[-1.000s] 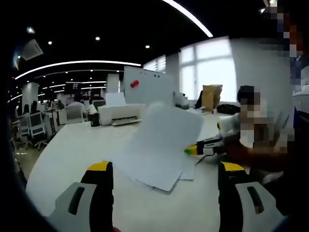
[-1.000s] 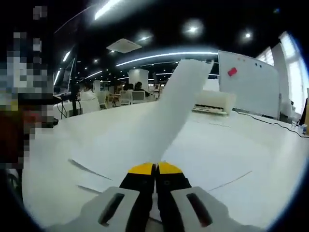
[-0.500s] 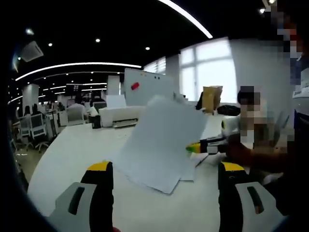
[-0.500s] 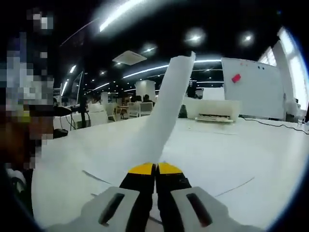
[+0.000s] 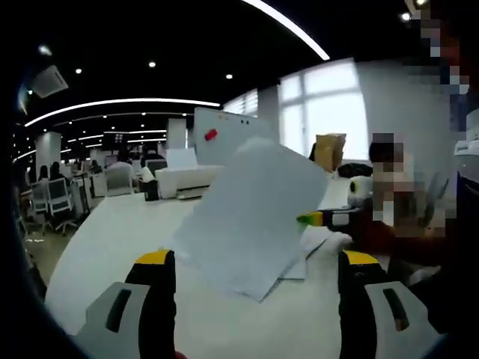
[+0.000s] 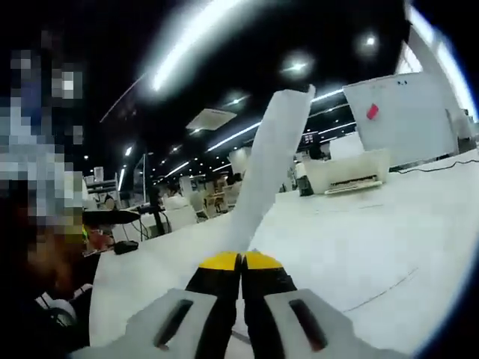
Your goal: Organize the stack of printing papers by aligning and flattening the scattered papers on the table
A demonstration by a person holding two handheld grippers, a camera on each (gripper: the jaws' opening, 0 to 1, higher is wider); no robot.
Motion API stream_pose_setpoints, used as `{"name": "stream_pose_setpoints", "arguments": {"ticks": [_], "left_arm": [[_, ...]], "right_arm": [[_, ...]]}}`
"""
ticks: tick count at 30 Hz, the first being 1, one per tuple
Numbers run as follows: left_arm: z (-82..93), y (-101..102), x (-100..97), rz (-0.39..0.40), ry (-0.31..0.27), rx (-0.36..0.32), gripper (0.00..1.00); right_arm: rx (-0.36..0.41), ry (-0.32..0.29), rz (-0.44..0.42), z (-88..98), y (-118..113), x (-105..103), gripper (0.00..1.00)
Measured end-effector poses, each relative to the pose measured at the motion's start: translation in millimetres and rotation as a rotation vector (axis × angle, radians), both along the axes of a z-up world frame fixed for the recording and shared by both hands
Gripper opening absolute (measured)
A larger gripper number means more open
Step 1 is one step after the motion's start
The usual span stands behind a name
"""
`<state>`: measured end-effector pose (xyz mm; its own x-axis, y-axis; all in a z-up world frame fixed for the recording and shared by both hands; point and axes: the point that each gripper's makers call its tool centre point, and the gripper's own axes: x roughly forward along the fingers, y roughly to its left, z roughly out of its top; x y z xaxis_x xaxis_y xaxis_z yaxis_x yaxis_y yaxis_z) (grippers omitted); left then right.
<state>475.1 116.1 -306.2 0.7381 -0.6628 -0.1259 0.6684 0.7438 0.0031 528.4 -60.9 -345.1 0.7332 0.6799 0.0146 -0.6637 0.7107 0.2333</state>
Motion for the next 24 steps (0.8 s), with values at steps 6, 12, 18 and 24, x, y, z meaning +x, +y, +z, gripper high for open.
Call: {"name": "stream_pose_setpoints", "arguments": {"ticks": [6,12,18,24], "left_arm": [[-0.9,-6.8,-1.4,-0.015,-0.001,0.007,0.92],[2.6,-4.5,-0.3,-0.008,-0.013,0.004,0.92],[6.4,-2.5,1.2,-0.004,-0.023,0.002,0.92],[12.2,-1.3,2.9,-0.002,-0.039,0.005,0.91]], "right_arm": [[-0.003,-0.047,0.049,9.9,10.4,-9.1,0.00],[-0.034,-0.123,0.114,23.3,18.1,-15.2,0.00],[-0.040,-0.171,0.182,37.5,27.1,-26.8,0.00],[-0.085,-0.207,0.260,46.2,37.5,-38.9,0.00]]}}
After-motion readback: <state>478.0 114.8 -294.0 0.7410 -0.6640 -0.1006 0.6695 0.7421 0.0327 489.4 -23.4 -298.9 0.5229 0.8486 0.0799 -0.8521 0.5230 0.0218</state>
